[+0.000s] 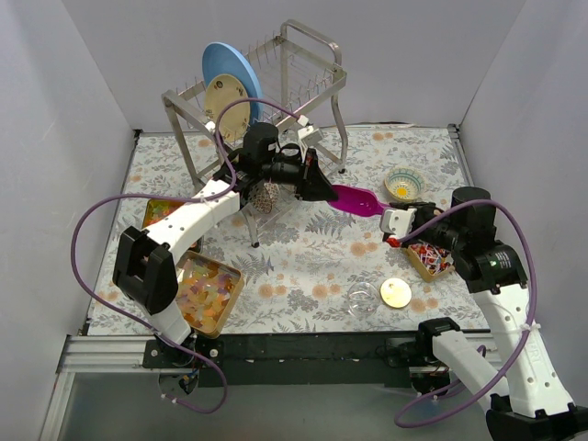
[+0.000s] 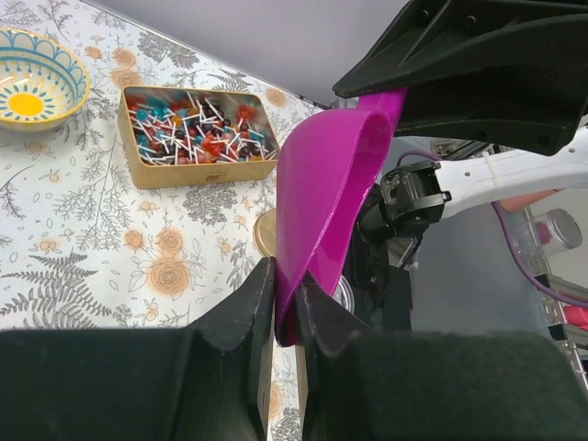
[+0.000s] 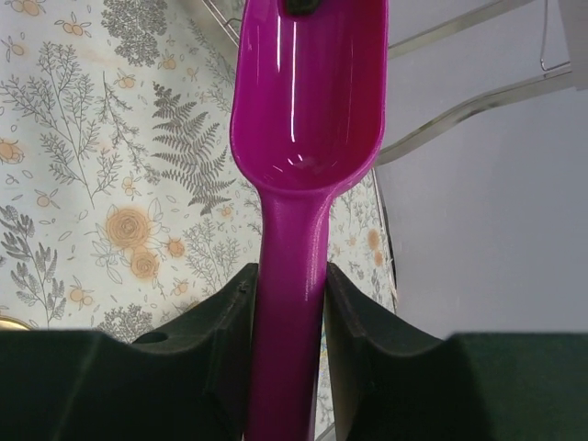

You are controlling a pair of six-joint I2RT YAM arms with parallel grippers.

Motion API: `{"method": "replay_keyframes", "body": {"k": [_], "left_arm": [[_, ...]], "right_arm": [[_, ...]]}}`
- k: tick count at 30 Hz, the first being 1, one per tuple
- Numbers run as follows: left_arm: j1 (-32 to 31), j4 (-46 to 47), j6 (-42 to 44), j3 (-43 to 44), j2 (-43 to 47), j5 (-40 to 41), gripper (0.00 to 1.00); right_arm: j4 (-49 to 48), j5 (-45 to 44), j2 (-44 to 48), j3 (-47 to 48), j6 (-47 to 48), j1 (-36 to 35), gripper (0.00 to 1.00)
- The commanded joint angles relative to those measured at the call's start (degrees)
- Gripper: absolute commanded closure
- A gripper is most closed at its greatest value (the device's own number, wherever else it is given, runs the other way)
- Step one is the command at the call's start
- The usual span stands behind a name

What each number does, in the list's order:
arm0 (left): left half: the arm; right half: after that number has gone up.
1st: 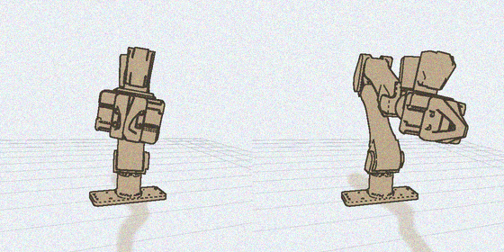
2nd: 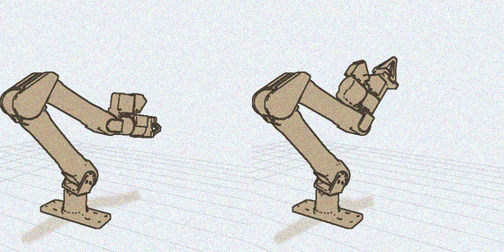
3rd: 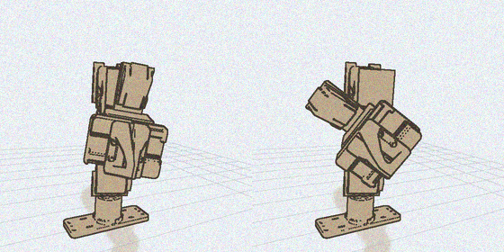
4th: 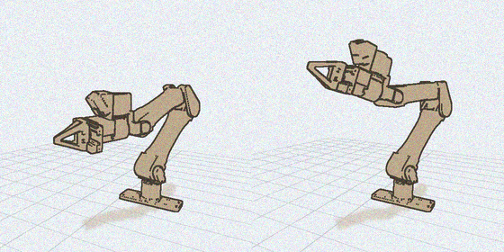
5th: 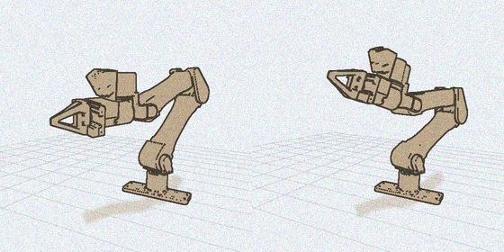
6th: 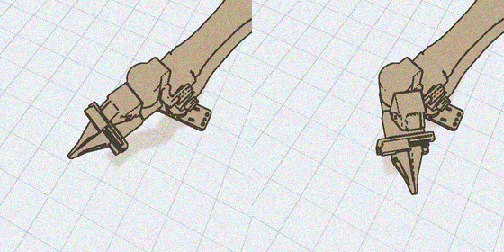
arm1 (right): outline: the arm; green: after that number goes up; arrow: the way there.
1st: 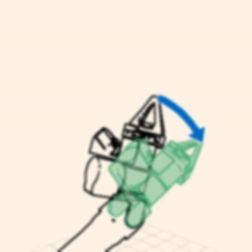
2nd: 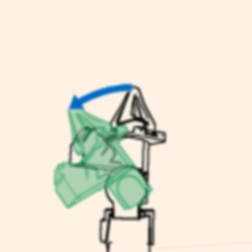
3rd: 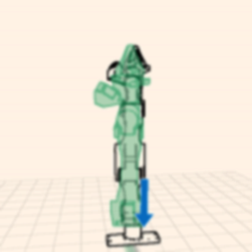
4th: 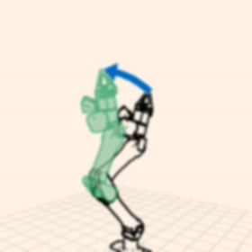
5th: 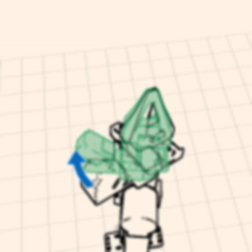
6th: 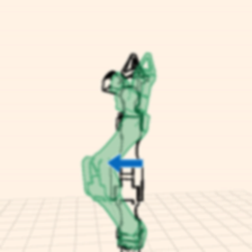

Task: Pack the candies
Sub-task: Pick up the spatula from the center of the board.

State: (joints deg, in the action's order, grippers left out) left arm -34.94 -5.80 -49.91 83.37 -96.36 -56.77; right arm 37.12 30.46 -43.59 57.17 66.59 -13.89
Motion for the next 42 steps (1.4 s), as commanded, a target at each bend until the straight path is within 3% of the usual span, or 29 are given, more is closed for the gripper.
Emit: {"method": "replay_keyframes", "body": {"k": [1,9,13,17,18,20,23,26,35,42], "left_arm": [[0.05,0.88,-0.71,1.79,-0.41,-3.52,1.00],[0.05,2.02,-2.12,2.14,-1.90,-3.78,1.00],[0.05,2.46,-2.30,3.20,-2.78,-4.31,1.00],[0.05,2.73,-1.86,3.37,-3.22,-4.05,1.00],[0.05,2.64,-1.60,3.37,-3.31,-2.92,0.91],[0.05,2.90,-0.20,3.72,-3.22,0.76,0.54],[0.05,2.81,2.96,6.26,-4.53,3.32,0.41],[0.05,5.08,3.16,7.33,-6.12,5.53,0.35],[-0.04,21.60,0.34,2.41,-6.74,17.30,0.32],[-2.50,20.49,2.97,4.77,-14.20,23.29,0.37]], "right_arm": [[-4.17,-0.31,0.18,0.49,-0.49,0.00,0.64],[-3.64,0.83,0.97,0.75,-0.76,-0.08,0.56],[-2.94,1.09,0.44,1.19,-1.37,-0.08,0.64],[-2.15,0.92,-1.05,1.98,-2.07,0.00,0.87],[-2.14,0.31,-1.49,2.85,-3.12,0.00,0.90],[-2.06,-0.83,-3.59,4.61,-8.29,0.00,0.95],[1.61,-6.19,-6.23,8.13,-13.39,0.27,0.99],[5.39,-9.97,-5.72,8.40,-14.81,1.14,0.99],[22.72,-23.06,-8.43,10.95,-16.57,5.01,0.99],[25.63,-30.10,-10.46,10.95,-20.27,11.23,0.99]]}}
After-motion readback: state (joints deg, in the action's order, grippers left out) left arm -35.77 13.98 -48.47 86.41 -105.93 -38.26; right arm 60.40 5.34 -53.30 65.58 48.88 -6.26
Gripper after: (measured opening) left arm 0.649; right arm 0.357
